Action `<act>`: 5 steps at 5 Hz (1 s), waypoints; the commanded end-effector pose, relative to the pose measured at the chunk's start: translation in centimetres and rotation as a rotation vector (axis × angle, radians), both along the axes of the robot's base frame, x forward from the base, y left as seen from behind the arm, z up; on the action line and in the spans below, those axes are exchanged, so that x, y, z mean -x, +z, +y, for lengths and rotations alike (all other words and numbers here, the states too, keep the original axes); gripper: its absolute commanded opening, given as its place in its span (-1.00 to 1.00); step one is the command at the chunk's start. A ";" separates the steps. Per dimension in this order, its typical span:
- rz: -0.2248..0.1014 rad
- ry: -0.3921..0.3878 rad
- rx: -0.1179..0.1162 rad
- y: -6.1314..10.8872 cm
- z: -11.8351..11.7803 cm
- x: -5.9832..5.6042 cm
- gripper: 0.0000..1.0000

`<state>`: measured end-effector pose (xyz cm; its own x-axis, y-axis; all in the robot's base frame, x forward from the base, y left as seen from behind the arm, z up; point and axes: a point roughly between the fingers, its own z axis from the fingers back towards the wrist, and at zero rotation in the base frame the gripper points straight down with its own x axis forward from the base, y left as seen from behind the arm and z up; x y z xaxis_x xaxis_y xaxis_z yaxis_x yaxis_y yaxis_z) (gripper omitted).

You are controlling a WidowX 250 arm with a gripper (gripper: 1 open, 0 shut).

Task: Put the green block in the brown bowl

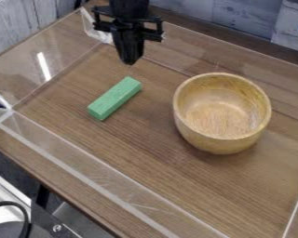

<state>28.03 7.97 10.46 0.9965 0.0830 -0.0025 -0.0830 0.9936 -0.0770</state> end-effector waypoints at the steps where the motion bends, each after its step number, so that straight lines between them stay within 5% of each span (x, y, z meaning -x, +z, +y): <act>1: -0.015 0.016 -0.032 0.0 1.2 -0.2 1.00; 5: 0.069 0.078 -0.064 -4.8 4.1 0.5 1.00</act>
